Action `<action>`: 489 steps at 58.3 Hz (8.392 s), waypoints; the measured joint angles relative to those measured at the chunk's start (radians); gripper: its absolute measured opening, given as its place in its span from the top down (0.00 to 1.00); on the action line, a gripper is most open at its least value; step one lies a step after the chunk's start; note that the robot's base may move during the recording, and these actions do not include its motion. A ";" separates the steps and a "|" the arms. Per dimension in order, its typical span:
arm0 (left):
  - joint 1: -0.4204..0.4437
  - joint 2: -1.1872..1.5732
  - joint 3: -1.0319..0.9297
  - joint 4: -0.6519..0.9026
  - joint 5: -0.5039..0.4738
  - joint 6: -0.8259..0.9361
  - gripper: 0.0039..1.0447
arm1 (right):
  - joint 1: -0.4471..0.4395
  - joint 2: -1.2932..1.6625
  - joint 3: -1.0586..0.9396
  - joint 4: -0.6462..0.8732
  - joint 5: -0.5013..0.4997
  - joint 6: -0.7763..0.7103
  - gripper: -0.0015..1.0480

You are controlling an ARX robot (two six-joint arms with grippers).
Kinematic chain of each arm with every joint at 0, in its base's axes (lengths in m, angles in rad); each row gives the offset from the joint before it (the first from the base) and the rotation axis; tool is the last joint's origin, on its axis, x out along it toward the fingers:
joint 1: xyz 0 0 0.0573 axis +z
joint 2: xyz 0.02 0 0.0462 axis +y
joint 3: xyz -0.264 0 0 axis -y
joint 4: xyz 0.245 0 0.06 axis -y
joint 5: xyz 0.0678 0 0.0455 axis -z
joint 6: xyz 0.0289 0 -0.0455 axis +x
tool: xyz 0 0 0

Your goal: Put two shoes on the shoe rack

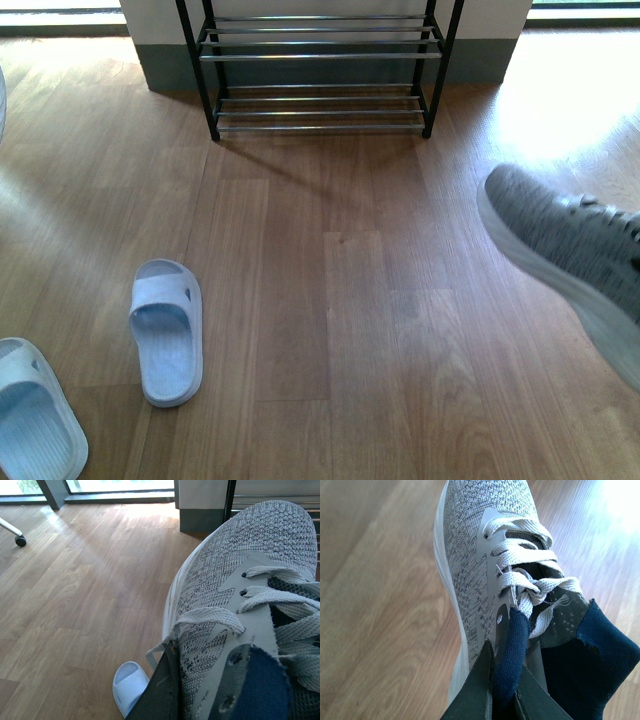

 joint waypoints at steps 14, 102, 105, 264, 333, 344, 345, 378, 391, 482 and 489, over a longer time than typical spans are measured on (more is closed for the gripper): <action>0.000 0.000 0.000 0.000 0.000 0.000 0.99 | -0.006 -0.606 -0.151 -0.220 -0.160 0.127 0.99; -0.001 0.001 0.000 0.000 0.000 0.000 0.99 | -0.036 -1.202 -0.221 -0.417 -0.208 0.269 0.99; -0.001 0.001 0.000 0.000 0.002 0.000 0.99 | -0.036 -1.202 -0.221 -0.417 -0.208 0.269 0.99; 0.000 0.002 0.000 -0.001 0.004 0.000 0.99 | 0.061 -1.144 -0.225 -0.277 -0.167 0.411 0.99; -0.001 0.002 0.000 -0.001 0.000 0.000 0.99 | 0.535 0.217 0.674 -0.068 0.472 0.724 0.99; -0.001 0.002 0.000 -0.001 0.000 0.000 0.99 | 0.513 0.308 0.748 -0.068 0.515 0.701 0.99; -0.001 0.002 0.000 -0.001 0.000 0.000 0.99 | 0.509 0.317 0.756 -0.068 0.522 0.697 0.99; -0.001 0.002 0.000 -0.001 0.000 0.000 0.99 | 0.478 0.424 0.792 0.113 0.541 0.331 0.99; -0.001 0.002 0.000 -0.001 0.000 0.000 0.99 | 0.485 0.446 0.808 -0.055 0.491 0.237 0.71; -0.001 0.002 0.000 -0.001 0.000 0.000 0.99 | 0.190 -0.546 -0.308 0.468 0.338 0.547 0.98; -0.001 0.002 0.000 -0.001 0.000 0.000 0.99 | 0.172 -0.616 -0.347 0.427 0.315 0.547 0.98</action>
